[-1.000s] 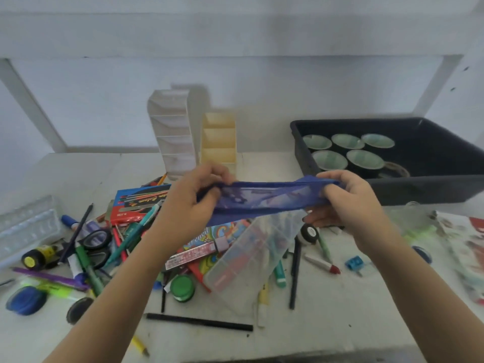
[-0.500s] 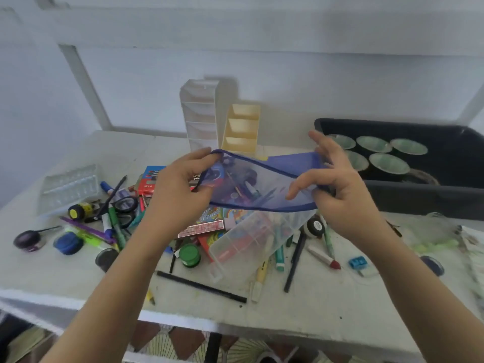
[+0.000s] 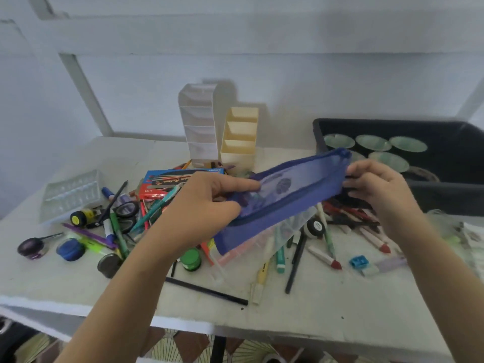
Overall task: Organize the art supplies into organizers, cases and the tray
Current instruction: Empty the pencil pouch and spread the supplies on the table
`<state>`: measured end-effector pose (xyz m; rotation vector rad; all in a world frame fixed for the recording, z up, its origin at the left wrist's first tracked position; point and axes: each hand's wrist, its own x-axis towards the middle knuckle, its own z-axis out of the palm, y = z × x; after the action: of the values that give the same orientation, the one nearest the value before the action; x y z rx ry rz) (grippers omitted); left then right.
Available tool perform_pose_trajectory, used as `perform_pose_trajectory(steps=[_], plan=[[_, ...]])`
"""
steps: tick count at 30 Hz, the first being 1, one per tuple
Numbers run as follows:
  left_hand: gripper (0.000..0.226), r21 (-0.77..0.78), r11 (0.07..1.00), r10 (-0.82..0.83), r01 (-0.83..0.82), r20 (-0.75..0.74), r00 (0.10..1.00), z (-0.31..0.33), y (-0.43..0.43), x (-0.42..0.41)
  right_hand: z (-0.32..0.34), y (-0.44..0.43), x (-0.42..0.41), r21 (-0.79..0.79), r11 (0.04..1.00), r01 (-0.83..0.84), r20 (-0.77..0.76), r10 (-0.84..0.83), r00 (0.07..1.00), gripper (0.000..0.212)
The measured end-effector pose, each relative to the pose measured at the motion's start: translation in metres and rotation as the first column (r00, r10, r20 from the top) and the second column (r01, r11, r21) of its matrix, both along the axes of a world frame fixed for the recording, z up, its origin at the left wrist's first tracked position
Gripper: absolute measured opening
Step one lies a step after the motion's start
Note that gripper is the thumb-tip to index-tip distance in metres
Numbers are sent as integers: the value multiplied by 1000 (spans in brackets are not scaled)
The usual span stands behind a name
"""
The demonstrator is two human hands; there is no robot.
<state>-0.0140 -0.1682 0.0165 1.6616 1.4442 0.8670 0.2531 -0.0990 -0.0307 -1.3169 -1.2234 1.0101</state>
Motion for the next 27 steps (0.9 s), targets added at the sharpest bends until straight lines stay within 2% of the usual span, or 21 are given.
perform_pose_trajectory(steps=[1,3,5,6,8,11,15,21,24,27], plan=[[48,-30,998,-54,54,-4,999,-1,-4,5,-9,4,8,-60,998,11,144,-2,990,33],[51,-72,981,-184,180,-53,982,-5,-11,17,-28,12,23,-237,971,-27,380,119,917,25],[52,-137,951,-293,276,-130,947,-9,-22,30,-39,12,29,-419,907,-55,527,292,798,16],[52,-178,931,-346,320,-146,927,-13,-26,34,-40,10,29,-456,888,-65,594,358,721,15],[56,-263,896,-411,359,-182,893,-22,-29,38,-39,5,25,-473,876,-91,664,422,617,21],[57,-318,864,-458,390,-175,872,-36,-34,43,-33,0,19,-545,831,-106,660,504,556,17],[61,-302,858,-463,414,-109,880,-49,-41,58,-36,-1,15,-558,820,-127,627,517,583,12],[67,-226,913,-364,341,-71,929,-75,-45,69,-40,-7,12,-503,854,-130,656,475,587,22],[71,-236,904,-371,355,-24,928,-79,-45,70,-27,-11,18,-484,865,-136,617,446,648,22],[68,-248,889,-398,386,0,917,-77,-42,70,-2,-19,29,-341,923,-179,585,357,729,19]])
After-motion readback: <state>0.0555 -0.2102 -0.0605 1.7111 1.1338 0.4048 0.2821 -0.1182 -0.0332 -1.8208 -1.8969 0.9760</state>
